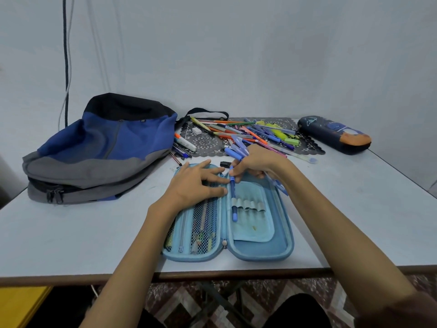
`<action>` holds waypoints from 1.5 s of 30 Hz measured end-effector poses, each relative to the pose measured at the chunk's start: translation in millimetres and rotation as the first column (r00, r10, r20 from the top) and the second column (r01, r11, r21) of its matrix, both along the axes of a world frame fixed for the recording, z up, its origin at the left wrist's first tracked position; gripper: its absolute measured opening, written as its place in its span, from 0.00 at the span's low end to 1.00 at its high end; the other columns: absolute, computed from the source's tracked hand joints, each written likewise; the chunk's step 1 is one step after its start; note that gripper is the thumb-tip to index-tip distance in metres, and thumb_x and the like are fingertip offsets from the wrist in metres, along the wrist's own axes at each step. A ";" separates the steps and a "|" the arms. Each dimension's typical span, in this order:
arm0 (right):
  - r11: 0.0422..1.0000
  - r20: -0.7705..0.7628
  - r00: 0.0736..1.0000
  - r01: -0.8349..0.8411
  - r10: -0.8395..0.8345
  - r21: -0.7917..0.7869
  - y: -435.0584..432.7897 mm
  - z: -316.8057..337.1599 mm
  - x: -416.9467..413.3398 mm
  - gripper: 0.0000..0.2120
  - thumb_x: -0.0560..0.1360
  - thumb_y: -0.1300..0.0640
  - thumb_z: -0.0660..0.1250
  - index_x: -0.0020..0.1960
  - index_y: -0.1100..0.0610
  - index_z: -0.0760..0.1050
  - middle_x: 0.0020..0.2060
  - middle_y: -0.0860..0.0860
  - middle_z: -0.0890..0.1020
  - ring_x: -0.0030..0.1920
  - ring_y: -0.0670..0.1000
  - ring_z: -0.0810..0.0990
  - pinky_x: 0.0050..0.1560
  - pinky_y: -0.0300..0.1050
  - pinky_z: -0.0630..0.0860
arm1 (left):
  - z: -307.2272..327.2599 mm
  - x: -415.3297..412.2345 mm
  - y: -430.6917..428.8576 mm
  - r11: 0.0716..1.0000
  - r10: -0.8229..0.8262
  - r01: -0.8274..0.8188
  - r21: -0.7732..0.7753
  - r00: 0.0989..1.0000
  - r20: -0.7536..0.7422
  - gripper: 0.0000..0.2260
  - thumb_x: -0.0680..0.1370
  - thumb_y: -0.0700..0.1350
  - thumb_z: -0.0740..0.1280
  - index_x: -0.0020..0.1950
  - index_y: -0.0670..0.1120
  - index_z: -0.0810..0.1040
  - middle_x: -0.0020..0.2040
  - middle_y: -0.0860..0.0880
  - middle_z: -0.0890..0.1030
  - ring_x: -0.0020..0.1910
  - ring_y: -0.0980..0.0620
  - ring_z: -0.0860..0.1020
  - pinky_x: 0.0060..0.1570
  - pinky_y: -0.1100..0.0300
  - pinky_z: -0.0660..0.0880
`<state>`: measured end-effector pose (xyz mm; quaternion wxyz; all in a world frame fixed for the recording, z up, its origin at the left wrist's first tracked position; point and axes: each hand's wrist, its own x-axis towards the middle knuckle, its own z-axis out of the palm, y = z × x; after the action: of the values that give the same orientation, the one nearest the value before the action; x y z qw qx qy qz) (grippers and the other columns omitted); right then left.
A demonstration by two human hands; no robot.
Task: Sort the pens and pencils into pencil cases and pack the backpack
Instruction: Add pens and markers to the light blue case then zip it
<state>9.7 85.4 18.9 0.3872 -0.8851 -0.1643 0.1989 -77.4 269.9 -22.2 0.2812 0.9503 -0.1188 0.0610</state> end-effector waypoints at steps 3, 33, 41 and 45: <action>1.000 -0.014 1.000 -0.018 0.018 -0.021 -0.3 2.1 -2.4 0.11 0.73 0.62 0.71 0.50 0.71 0.79 0.34 0.56 0.84 0.19 0.45 0.63 0.22 0.36 0.60 | 1.2 -1.9 -1.8 0.999 0.015 -0.014 -0.050 1.000 0.006 0.13 0.73 0.55 0.72 0.57 0.62 0.81 0.71 0.59 0.71 0.76 0.58 0.58 0.75 0.47 0.45; 0.797 -0.465 0.885 0.282 -0.001 0.535 -11.8 0.7 4.3 0.13 0.80 0.54 0.62 0.49 0.65 0.77 0.31 0.54 0.72 0.29 0.52 0.73 0.29 0.43 0.76 | -2.3 -1.5 -0.5 0.997 0.028 -0.027 -0.076 1.000 0.015 0.13 0.73 0.55 0.73 0.58 0.61 0.81 0.70 0.60 0.72 0.75 0.59 0.59 0.75 0.47 0.45; 0.805 -0.319 0.946 0.230 -0.054 0.546 -14.3 -2.4 3.9 0.09 0.78 0.57 0.67 0.50 0.63 0.79 0.35 0.52 0.81 0.30 0.45 0.79 0.32 0.37 0.77 | -2.9 -1.2 0.2 0.997 0.025 -0.024 -0.079 1.000 0.014 0.14 0.73 0.54 0.73 0.58 0.61 0.80 0.70 0.60 0.71 0.75 0.60 0.59 0.76 0.47 0.44; 0.818 -0.306 0.948 0.242 -0.085 0.523 -16.7 4.5 2.2 0.07 0.76 0.60 0.68 0.51 0.63 0.76 0.32 0.50 0.82 0.28 0.45 0.80 0.31 0.39 0.78 | -3.1 -1.5 0.2 0.995 0.024 -0.023 -0.096 1.000 0.012 0.13 0.73 0.54 0.73 0.58 0.62 0.80 0.70 0.60 0.72 0.75 0.60 0.59 0.76 0.47 0.44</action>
<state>11.8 68.7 23.4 0.6610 -0.7104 -0.0836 0.2266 -78.9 270.1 -25.3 0.3252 0.9366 -0.1062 0.0760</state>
